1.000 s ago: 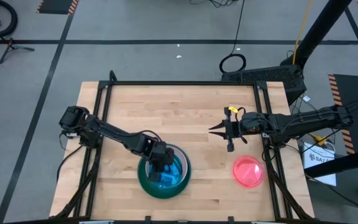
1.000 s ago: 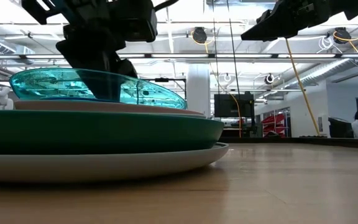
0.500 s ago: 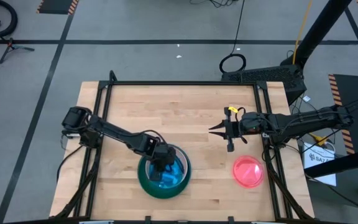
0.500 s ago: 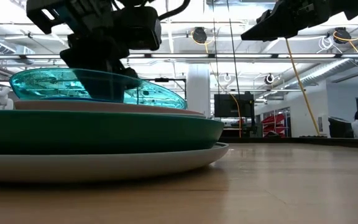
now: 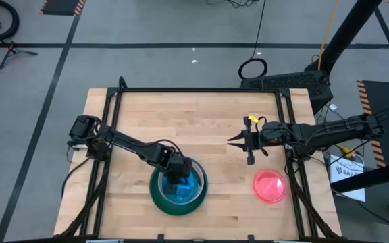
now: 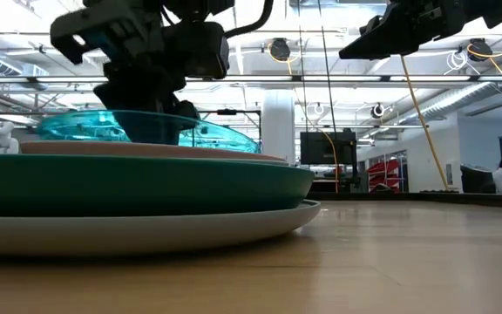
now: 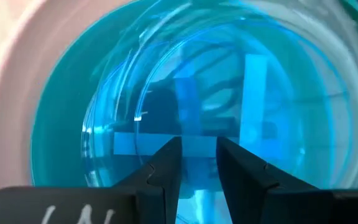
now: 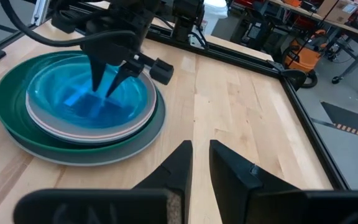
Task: Stack plastic plates
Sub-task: Stack the blue plate on top of the blue plate, then stack the pink plate on top of the blue plate
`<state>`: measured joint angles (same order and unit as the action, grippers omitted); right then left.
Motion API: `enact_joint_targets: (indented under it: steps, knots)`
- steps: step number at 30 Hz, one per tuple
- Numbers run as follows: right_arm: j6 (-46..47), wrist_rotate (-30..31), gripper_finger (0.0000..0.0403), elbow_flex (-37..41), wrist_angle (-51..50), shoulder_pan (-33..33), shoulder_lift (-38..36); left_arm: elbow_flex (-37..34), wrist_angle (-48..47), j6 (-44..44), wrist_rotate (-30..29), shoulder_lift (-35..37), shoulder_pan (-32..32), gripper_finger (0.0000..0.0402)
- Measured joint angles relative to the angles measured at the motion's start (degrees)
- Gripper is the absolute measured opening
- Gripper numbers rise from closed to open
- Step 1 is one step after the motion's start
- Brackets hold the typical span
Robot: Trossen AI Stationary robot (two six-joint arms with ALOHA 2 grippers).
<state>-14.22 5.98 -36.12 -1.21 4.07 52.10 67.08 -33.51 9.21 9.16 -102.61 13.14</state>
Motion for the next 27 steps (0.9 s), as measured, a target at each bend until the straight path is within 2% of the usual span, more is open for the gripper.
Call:
enact_joint_targets:
  steps: [3,14,18,23,27]
  knots:
    - [0.0,0.0,0.0047,0.0,0.0,-0.01,0.0,0.19,-3.18,0.03,-5.59,0.12,0.03,0.0108]
    - [0.07,0.22,0.0047,0.0,0.09,-0.01,0.0,2.95,-9.95,-0.59,-10.79,0.66,0.13,0.0108]
    - [4.77,0.22,0.0047,0.0,0.17,-0.01,0.0,4.13,-10.07,-3.23,-13.56,1.3,1.23,0.0108]
    - [15.65,0.11,0.0047,0.0,1.07,1.7,0.05,4.12,-10.3,-6.38,-22.05,4.99,3.54,0.0108]
    - [19.62,0.02,0.0047,0.0,6.69,5.61,1.8,4.12,-9.83,-8.25,-30.5,9.47,5.32,0.0108]
